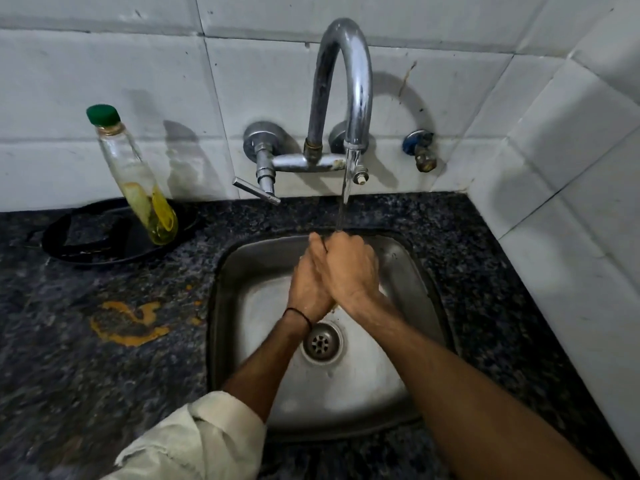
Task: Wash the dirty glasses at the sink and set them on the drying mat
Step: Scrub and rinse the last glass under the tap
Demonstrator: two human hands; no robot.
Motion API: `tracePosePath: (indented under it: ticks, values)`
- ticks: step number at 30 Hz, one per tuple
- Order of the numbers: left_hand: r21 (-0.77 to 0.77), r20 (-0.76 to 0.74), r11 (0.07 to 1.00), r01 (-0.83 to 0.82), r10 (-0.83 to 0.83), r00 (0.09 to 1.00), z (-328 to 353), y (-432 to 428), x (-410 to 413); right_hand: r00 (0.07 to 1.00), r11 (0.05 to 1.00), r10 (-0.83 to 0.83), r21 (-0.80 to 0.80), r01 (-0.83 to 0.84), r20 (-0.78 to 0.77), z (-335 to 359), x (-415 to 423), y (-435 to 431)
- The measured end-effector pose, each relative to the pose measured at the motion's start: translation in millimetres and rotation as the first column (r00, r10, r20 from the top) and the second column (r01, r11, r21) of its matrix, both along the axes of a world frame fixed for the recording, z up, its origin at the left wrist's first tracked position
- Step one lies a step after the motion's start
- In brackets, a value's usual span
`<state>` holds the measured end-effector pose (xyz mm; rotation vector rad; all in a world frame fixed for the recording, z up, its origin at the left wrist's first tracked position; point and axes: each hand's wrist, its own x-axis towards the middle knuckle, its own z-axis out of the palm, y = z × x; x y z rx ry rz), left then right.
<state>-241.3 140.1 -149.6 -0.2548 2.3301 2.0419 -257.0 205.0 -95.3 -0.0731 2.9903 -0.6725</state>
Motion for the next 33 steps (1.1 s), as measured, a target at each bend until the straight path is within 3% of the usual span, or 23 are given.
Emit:
tracePosePath:
  ticks: [3,5,6,8,10,13,16,18,20,22,23,27,29,30,32,33]
  values:
    - [0.338,0.034,0.888,0.312,-0.343,0.939,0.0,-25.4,12.7,0.957,0.957,0.282,-0.085,-0.276,0.066,5.9,-1.2,15.5]
    - [0.378,0.025,0.859,0.345,-0.382,0.924,-1.6,-32.1,15.4,0.915,0.918,0.394,-0.077,-0.388,0.084,7.6,-0.9,17.5]
    - [0.268,0.021,0.913,0.309,-0.326,0.945,-1.3,-28.8,14.7,0.929,0.93,0.364,-0.075,-0.359,0.069,7.0,-0.5,16.3]
    - [-0.168,-0.004,0.98,0.104,-0.107,0.994,-1.5,-14.6,8.6,0.983,0.978,0.176,-0.118,-0.17,0.043,2.5,-1.6,10.2]
    - [-0.469,-0.037,0.88,-0.081,0.072,0.997,-11.8,-4.4,3.6,0.995,0.983,-0.029,-0.177,0.046,0.094,-0.9,0.8,-3.8]
    - [-0.418,-0.044,0.9,-0.121,0.113,0.993,-26.2,-10.0,-2.2,0.982,0.961,-0.11,-0.235,0.144,0.152,-11.2,15.0,-20.3]
    - [-0.311,-0.089,0.95,-0.04,0.013,0.996,-34.9,-26.1,-6.6,0.981,0.962,0.13,-0.257,-0.09,0.142,-27.2,29.9,-4.8]
    - [-0.233,-0.12,0.971,0.053,-0.083,0.989,-37.2,-36.9,-9.2,0.914,0.907,0.398,-0.183,-0.379,0.081,-33.6,22.5,23.2]
    - [-0.262,-0.075,0.948,0.179,-0.205,0.976,-36.8,-41.6,-9.8,0.757,0.75,0.642,0.107,-0.653,0.122,-24.8,7.1,48.9]
    - [-0.348,-0.06,0.915,0.203,-0.238,0.969,-32.4,-37.5,-9.1,0.648,0.564,0.726,0.34,-0.752,0.23,-9.3,-4.7,59.9]
    - [-0.337,-0.08,0.92,0.202,-0.242,0.967,-31.7,-34.5,-8.7,0.638,0.534,0.719,0.367,-0.762,0.277,-4.2,-6.1,57.5]
    - [-0.26,-0.225,0.956,0.138,-0.198,0.954,-25.7,-24.2,-5.5,0.792,0.747,0.57,0.262,-0.611,0.219,-9.8,-2.7,27.9]
    - [-0.292,-0.268,0.955,0.058,-0.14,0.953,-25.7,-21.7,-7.1,0.926,0.942,0.323,0.03,-0.335,0.197,-27.4,-0.1,11.8]
    - [-0.304,-0.28,0.952,0.03,-0.119,0.953,-26.1,-21.2,-8.5,0.967,0.982,0.164,-0.126,-0.141,0.196,-35.4,3.7,3.4]
    - [-0.297,-0.264,0.955,0.02,-0.102,0.959,-24.9,-22.8,-9.1,0.991,0.917,-0.06,-0.385,0.103,0.123,-47.0,17.9,-9.1]
    - [-0.281,-0.243,0.959,0.036,-0.108,0.964,-24.4,-25.1,-9.5,0.997,0.885,-0.067,-0.458,0.082,0.047,-51.6,27.1,-9.4]
